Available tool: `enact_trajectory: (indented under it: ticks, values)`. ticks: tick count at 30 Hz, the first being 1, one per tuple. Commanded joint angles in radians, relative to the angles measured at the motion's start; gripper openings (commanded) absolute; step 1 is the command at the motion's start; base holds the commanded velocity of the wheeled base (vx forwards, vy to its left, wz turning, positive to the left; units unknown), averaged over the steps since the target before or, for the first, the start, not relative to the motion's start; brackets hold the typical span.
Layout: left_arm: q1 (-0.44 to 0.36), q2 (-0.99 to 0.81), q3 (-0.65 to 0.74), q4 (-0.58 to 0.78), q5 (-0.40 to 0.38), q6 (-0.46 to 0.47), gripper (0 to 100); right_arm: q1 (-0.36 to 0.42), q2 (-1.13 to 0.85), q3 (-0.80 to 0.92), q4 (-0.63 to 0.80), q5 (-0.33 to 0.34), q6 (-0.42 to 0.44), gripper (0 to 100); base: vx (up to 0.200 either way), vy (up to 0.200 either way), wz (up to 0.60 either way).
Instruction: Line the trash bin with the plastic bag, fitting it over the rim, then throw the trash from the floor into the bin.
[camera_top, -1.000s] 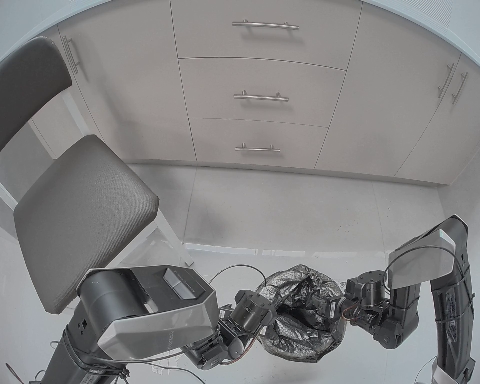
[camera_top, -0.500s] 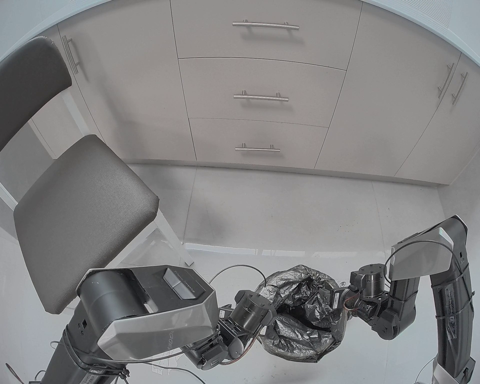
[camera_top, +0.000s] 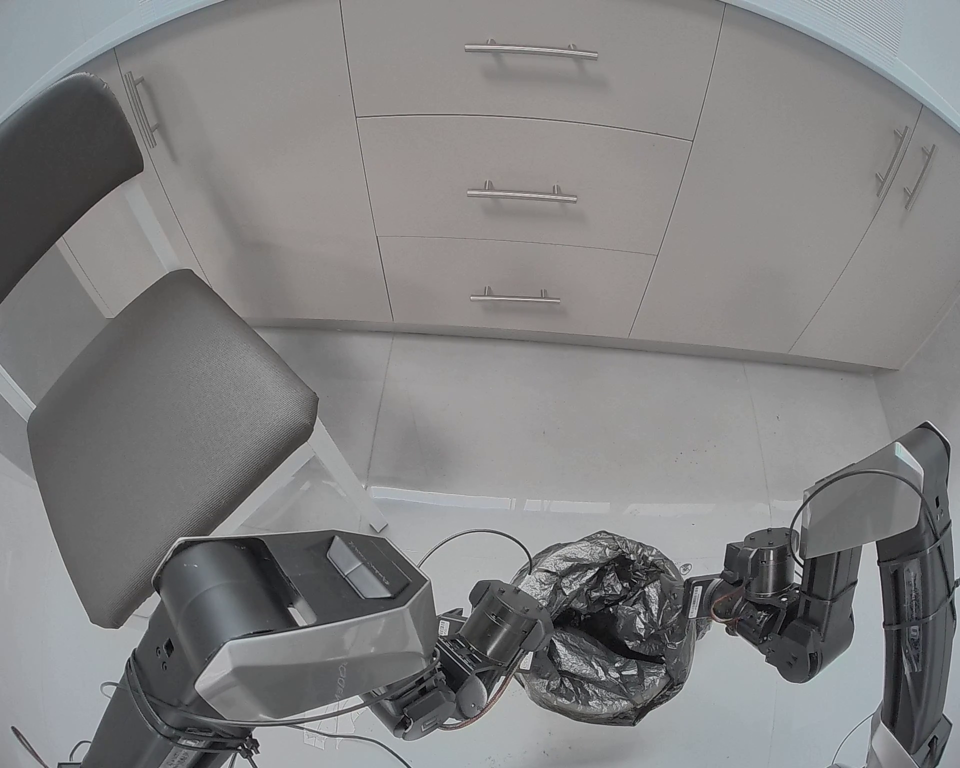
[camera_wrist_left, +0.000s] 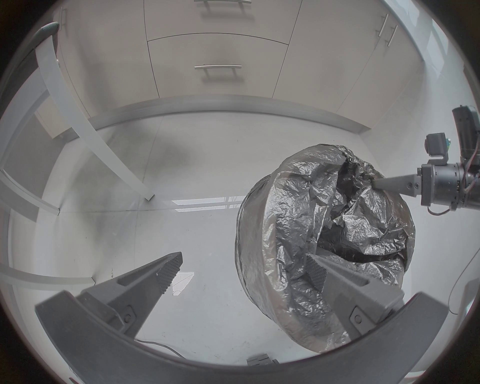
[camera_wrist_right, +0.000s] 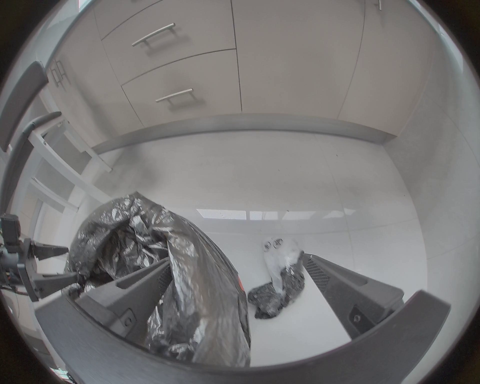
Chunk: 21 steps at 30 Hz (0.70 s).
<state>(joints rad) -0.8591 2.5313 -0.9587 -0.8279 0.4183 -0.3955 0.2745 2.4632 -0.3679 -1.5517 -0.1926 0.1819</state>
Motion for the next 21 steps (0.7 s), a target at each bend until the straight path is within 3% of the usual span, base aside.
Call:
enact_trajectory:
  ticks: [1, 11, 21]
  values:
    - [0.000, 0.000, 0.000, 0.000, 0.000, -0.002, 100, -0.014, -0.013, 0.055, -0.019, 0.001, -0.001, 100, 0.000, 0.000, 0.00]
    - [0.000, 0.000, 0.000, 0.000, 0.000, -0.006, 100, 0.002, -0.107, 0.106, -0.019, 0.002, 0.001, 100, 0.000, 0.000, 0.00]
    - [0.000, 0.000, 0.000, 0.000, 0.000, -0.006, 100, 0.092, -0.073, 0.043, -0.019, 0.004, 0.001, 100, 0.000, 0.000, 0.00]
